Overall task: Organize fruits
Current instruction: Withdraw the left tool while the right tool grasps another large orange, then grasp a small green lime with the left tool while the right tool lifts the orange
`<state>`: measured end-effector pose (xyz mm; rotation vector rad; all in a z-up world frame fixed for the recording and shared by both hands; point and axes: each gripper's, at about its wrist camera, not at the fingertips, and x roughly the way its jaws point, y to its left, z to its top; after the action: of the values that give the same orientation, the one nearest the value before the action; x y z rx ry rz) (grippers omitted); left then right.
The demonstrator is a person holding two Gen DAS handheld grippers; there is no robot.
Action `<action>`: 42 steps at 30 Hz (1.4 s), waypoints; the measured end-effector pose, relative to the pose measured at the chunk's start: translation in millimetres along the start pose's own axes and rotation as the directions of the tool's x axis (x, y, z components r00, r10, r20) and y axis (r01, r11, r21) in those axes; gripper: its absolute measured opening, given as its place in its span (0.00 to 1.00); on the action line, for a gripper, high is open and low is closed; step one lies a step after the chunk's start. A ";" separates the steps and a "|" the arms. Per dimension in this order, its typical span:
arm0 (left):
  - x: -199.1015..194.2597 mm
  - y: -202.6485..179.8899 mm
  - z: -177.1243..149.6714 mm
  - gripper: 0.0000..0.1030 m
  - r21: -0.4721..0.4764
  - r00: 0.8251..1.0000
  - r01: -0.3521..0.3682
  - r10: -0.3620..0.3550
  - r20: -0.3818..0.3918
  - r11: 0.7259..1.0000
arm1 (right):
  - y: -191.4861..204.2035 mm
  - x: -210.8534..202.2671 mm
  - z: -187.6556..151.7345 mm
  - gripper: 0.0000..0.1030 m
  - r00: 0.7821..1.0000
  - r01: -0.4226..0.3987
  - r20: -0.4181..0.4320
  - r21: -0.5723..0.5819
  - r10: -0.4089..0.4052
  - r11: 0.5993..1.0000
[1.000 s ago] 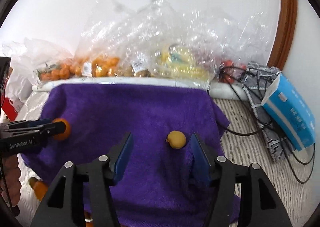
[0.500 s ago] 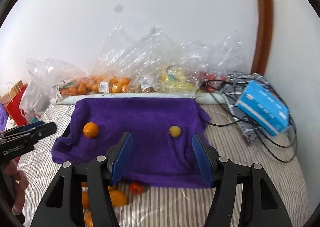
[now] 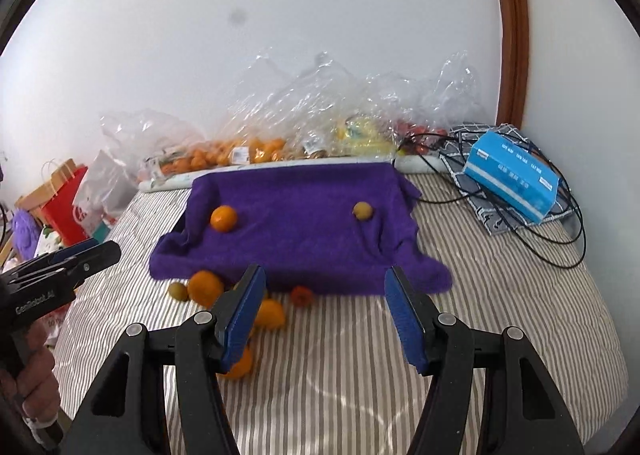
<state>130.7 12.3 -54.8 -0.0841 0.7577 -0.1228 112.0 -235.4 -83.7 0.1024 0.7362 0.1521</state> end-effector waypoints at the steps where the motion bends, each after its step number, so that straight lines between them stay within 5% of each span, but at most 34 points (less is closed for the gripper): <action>1: -0.3 1.0 -3.2 0.51 -0.003 1.000 -0.003 0.003 -0.001 1.000 | 0.6 -1.3 -3.2 0.60 1.000 -0.003 0.000 -0.005 0.003 1.000; 11: 11.1 24.5 -35.9 0.51 -0.045 0.999 -0.027 0.025 -0.032 0.999 | 4.7 9.9 -32.6 0.57 1.000 0.005 -0.011 -0.035 -0.005 0.999; 17: 22.8 47.0 -50.0 0.51 -0.092 0.997 -0.025 0.018 -0.070 0.995 | 21.4 33.2 -45.8 0.43 0.998 -0.031 -0.063 -0.063 0.027 0.998; 25: 33.6 78.2 -66.4 0.51 -0.142 0.993 -0.021 0.004 -0.115 0.990 | 65.7 55.1 -66.6 0.43 0.986 -0.135 -0.118 -0.143 0.119 0.981; 34: 42.5 88.3 -76.8 0.51 -0.133 0.988 -0.029 0.008 -0.156 0.991 | 92.2 89.3 -84.4 0.43 0.980 -0.102 -0.188 -0.214 0.062 0.971; 42: 63.7 70.9 -74.1 0.51 -0.111 0.988 -0.027 0.010 -0.155 0.993 | 74.3 70.9 -87.5 0.42 0.991 -0.094 -0.115 -0.228 0.069 0.969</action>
<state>131.2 71.1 -160.3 -0.1767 0.9195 -0.0692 97.2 -146.5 -184.2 -0.1003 0.8155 0.3238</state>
